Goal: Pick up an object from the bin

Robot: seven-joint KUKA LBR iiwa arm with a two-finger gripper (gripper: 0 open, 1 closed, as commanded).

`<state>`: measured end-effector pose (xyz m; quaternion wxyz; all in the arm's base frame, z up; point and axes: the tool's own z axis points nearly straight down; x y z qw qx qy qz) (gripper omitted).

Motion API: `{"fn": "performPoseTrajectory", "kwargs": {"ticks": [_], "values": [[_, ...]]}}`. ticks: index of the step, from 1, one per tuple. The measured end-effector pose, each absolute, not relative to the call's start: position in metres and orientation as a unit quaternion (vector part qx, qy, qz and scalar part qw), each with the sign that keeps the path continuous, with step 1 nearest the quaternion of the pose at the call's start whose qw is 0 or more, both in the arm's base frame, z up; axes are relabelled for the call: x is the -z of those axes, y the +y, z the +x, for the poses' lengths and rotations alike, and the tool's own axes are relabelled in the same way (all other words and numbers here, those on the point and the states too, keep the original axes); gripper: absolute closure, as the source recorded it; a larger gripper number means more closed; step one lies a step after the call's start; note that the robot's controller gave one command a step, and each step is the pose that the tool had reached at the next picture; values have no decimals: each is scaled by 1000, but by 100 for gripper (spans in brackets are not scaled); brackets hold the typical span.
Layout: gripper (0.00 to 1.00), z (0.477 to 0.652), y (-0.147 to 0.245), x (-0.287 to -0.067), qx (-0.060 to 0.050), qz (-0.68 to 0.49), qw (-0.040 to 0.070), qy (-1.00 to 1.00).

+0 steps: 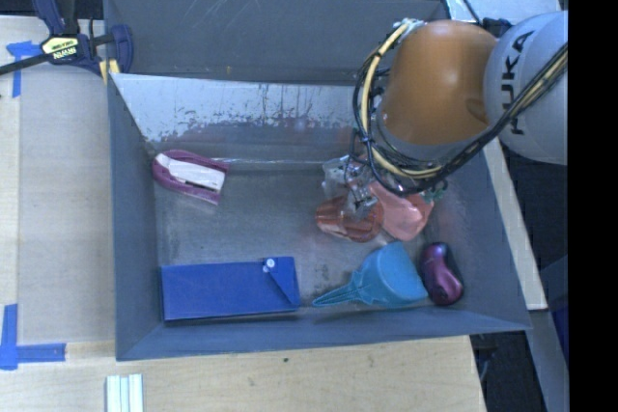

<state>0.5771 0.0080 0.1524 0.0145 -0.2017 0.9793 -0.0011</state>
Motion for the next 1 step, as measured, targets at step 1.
{"fn": "performPoseTrajectory", "kwargs": {"ticks": [1], "values": [[100, 566, 4, -146, 0, -186, 16, 982]]}}
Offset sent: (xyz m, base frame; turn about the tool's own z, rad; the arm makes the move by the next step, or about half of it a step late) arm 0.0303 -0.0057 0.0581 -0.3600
